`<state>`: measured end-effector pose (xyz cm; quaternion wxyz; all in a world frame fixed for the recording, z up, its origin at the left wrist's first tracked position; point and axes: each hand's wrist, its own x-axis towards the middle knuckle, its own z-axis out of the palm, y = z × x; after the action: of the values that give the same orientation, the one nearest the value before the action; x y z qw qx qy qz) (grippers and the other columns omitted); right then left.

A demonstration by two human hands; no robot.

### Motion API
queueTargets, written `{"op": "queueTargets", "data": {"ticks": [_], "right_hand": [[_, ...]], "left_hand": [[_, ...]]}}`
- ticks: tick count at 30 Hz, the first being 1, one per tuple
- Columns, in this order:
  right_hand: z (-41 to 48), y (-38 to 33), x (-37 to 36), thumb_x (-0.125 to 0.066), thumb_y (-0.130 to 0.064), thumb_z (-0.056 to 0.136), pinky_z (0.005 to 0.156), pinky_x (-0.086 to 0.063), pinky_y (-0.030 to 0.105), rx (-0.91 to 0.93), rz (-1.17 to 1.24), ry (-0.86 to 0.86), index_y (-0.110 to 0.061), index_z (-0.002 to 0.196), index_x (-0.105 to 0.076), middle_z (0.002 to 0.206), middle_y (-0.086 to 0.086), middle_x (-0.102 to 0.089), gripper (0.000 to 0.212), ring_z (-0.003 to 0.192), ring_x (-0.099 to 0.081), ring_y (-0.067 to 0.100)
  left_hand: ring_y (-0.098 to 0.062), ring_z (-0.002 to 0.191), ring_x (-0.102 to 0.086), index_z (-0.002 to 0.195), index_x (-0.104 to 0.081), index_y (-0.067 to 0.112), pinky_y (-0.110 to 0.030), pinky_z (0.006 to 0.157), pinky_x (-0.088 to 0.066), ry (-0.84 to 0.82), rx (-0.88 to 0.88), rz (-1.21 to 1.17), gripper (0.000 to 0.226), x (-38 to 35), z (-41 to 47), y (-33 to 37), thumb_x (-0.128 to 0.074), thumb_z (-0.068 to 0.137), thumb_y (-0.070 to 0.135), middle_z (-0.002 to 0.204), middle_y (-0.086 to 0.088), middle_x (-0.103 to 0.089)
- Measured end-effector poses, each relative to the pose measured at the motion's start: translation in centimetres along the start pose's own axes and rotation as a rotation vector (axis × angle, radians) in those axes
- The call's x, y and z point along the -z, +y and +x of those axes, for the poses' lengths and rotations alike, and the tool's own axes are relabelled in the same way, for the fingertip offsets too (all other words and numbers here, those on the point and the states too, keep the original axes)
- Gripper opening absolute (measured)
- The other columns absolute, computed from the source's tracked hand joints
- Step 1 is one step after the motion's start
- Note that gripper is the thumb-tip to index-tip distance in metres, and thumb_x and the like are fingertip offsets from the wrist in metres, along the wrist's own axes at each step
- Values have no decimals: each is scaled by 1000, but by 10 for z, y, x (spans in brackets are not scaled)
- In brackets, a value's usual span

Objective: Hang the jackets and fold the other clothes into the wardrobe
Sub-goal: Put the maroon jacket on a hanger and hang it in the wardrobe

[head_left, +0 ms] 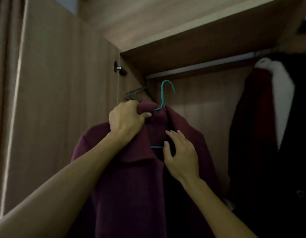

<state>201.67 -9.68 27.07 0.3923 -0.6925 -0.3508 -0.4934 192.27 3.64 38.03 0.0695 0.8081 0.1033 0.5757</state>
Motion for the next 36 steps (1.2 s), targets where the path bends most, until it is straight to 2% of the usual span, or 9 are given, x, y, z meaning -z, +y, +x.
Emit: {"op": "queueTargets", "data": {"ticks": [3, 7, 13, 17, 21, 23, 26, 32, 36], "right_hand": [[30, 27, 2, -32, -45, 90, 107, -26, 27, -12, -65, 28, -19, 131, -53, 135, -3, -55, 53, 135, -37, 14], [67, 58, 2, -34, -44, 90, 109, -34, 33, 14, -136, 65, -18, 131, -53, 134, -1, -55, 52, 133, -40, 16], [121, 103, 1, -43, -34, 93, 108, -36, 36, -10, -263, 130, -19, 132, -52, 135, -2, -55, 43, 133, -40, 15], [156, 129, -1, -51, -27, 95, 106, -35, 32, -2, -363, 156, -19, 131, -54, 134, -1, -55, 37, 133, -41, 16], [184, 160, 11, -52, -26, 94, 104, -41, 39, 48, -477, 158, -20, 130, -55, 132, -1, -57, 37, 131, -43, 16], [196, 176, 23, -51, -27, 95, 104, -39, 32, 31, -508, 188, -21, 131, -54, 133, -3, -56, 37, 130, -43, 14], [209, 199, 37, -51, -28, 94, 96, -38, 24, 25, -522, 236, -23, 130, -55, 131, -3, -57, 36, 125, -47, 13], [235, 234, 59, -51, -28, 91, 98, -44, 33, 74, -570, 251, -23, 131, -53, 128, -3, -58, 40, 121, -51, 17], [259, 249, 73, -49, -31, 89, 97, -42, 36, 16, -614, 242, -23, 135, -48, 128, 1, -57, 47, 116, -53, 20]], "left_hand": [[-25, 84, -62, 92, -64, 18, -32, 66, -42, -9, -45, -4, 38, -32, 30, 16, -64, 80, 54, 89, -3, -67], [-30, 89, -62, 93, -63, 16, -34, 69, -41, 21, -122, -4, 36, -70, 65, 28, -63, 81, 50, 93, -6, -67], [-30, 91, -61, 97, -64, 16, -32, 66, -35, 47, -211, -78, 29, -113, 129, 53, -62, 84, 43, 96, -8, -66], [-30, 97, -60, 102, -64, 18, -31, 68, -34, 62, -277, -168, 23, -134, 172, 79, -61, 87, 34, 103, -9, -66], [-31, 96, -60, 100, -62, 13, -32, 67, -35, 65, -320, -196, 23, -161, 207, 104, -60, 89, 33, 103, -11, -64], [-30, 94, -60, 99, -61, 11, -33, 67, -36, 84, -367, -187, 22, -177, 222, 119, -59, 90, 31, 101, -11, -64], [-29, 91, -61, 101, -63, 12, -33, 66, -37, 140, -443, -166, 19, -201, 242, 145, -58, 91, 27, 98, -10, -64], [-27, 85, -61, 107, -67, 25, -32, 63, -39, 209, -494, -119, 22, -250, 272, 206, -57, 88, 24, 92, -5, -64], [-26, 86, -62, 109, -67, 25, -33, 63, -42, 208, -504, -66, 23, -273, 281, 244, -57, 89, 21, 97, -5, -65]]}}
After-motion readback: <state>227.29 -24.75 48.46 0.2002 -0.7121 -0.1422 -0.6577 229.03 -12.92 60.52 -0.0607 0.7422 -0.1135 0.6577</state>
